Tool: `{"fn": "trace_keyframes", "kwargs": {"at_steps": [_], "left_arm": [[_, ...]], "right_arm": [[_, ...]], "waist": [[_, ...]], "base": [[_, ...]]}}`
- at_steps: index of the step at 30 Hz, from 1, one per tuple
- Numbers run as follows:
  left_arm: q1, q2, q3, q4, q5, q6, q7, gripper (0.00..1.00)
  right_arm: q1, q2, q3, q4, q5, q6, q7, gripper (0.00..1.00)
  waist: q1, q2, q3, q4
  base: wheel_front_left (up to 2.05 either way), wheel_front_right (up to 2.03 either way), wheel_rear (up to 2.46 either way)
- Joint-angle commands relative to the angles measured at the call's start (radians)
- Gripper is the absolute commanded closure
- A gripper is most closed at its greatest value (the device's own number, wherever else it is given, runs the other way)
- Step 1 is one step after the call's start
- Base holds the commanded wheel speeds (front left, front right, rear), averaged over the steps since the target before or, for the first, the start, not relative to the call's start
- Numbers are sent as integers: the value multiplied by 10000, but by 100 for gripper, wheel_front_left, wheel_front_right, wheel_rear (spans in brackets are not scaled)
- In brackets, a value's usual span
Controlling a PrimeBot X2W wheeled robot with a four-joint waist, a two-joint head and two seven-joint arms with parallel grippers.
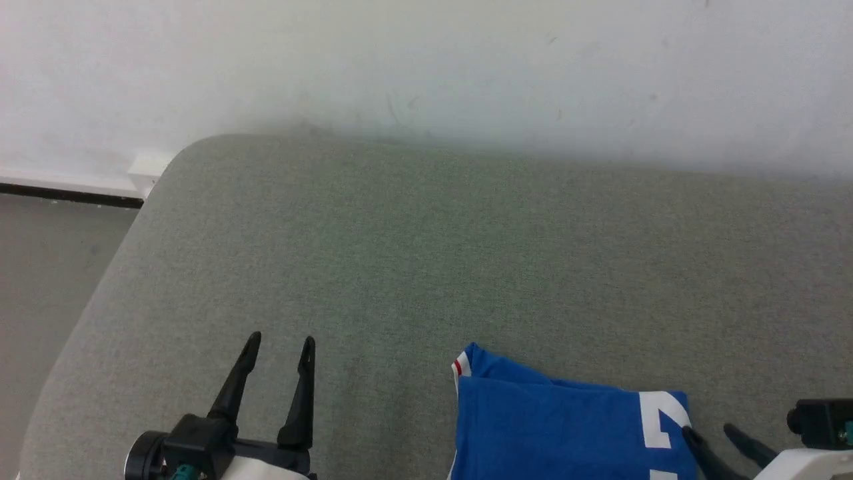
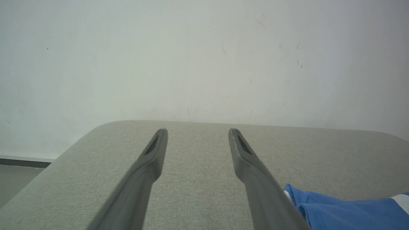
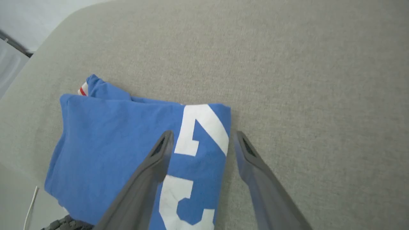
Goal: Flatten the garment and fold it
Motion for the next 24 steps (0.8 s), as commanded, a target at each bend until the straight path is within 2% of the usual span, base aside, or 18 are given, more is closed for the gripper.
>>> {"fn": "trace_keyframes", "kwargs": {"at_steps": [1,4,7,12,18,19,20,24], "left_arm": [[-200,-48,-50,48,-28,-24,-47,0],[-301,-49,-139,85,-72,9,-47,0],[-375,-49,-197,117,-79,40,-47,0],[-507,-50,-229,148,-77,53,-47,0],[-616,-50,-280,168,-65,67,-47,0],[-650,-50,-324,182,-61,92,-47,0],[-665,-50,-346,193,-61,104,-47,0],[-678,-50,-389,229,-73,142,-47,0]], "right_arm": [[144,-62,-38,93,408,-9,572,0],[250,-20,-164,388,1124,-9,1705,0],[230,129,-385,798,1299,-9,2297,0],[-14,383,-435,1582,1155,-9,2520,0],[-459,605,122,2416,1306,-9,2646,0],[-574,613,394,2656,1253,-9,2665,76],[-641,578,578,2717,1209,-9,2634,100],[-1023,317,1081,2678,958,-9,2019,100]], "waist": [[-1,0,289,275],[-1,0,473,473],[-1,0,608,661],[-1,0,773,887],[-1,0,904,998],[-1,0,911,1006],[-1,0,901,1005],[-1,0,766,855]], "base": [[0,0,0],[0,0,0],[0,0,0],[0,0,0],[0,0,0],[0,0,0],[0,0,0],[0,0,0]]}}
